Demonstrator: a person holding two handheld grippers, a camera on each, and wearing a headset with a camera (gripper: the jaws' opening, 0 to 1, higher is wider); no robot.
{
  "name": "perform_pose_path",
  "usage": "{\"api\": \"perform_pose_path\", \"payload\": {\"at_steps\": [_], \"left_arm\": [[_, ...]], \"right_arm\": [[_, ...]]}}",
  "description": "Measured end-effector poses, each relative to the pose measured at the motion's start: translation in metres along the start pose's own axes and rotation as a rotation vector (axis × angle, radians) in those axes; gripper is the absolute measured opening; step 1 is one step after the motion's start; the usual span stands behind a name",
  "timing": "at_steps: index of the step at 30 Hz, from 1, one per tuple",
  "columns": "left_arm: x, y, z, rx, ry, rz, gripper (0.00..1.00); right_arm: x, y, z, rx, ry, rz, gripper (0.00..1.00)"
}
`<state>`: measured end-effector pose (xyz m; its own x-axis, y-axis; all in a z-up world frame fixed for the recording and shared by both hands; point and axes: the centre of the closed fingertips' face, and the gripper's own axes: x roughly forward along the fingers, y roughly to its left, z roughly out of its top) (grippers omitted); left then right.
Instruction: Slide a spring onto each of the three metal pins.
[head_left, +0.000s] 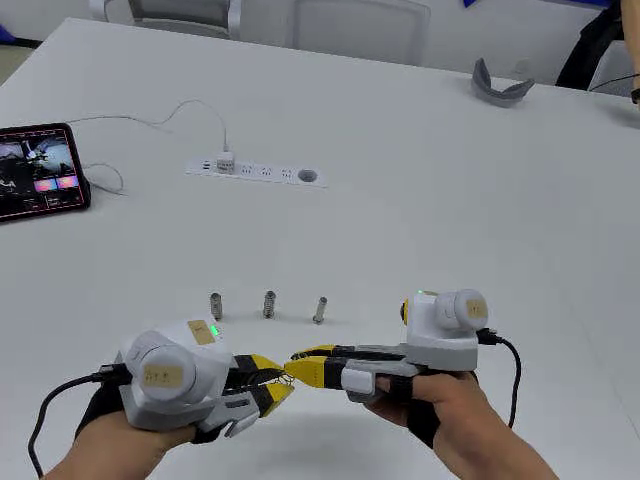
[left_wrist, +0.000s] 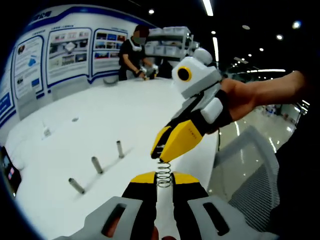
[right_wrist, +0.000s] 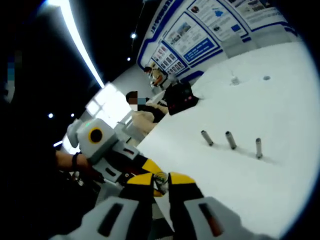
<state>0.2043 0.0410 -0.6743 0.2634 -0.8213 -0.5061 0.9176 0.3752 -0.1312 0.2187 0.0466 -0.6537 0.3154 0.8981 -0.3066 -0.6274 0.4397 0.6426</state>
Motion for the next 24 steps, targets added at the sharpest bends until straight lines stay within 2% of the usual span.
{"api": "perform_pose_path", "payload": {"at_steps": [2, 8, 17, 24], "left_arm": [[0.000, 0.000, 0.001, 0.002, -0.002, -0.003, 0.10], [-0.001, -0.003, 0.003, 0.007, -0.004, -0.027, 0.10], [0.002, -0.011, 0.000, 0.036, 0.014, -0.067, 0.10], [0.005, -0.016, 0.001, 0.061, 0.025, -0.086, 0.10]], "right_arm": [[-0.001, 0.002, 0.000, -0.007, 0.017, 0.009, 0.12], [-0.004, 0.004, -0.003, -0.093, 0.103, 0.017, 0.12], [-0.006, 0.009, -0.014, -0.285, 0.291, 0.051, 0.12], [-0.008, 0.010, -0.021, -0.392, 0.415, 0.077, 0.13]]}}
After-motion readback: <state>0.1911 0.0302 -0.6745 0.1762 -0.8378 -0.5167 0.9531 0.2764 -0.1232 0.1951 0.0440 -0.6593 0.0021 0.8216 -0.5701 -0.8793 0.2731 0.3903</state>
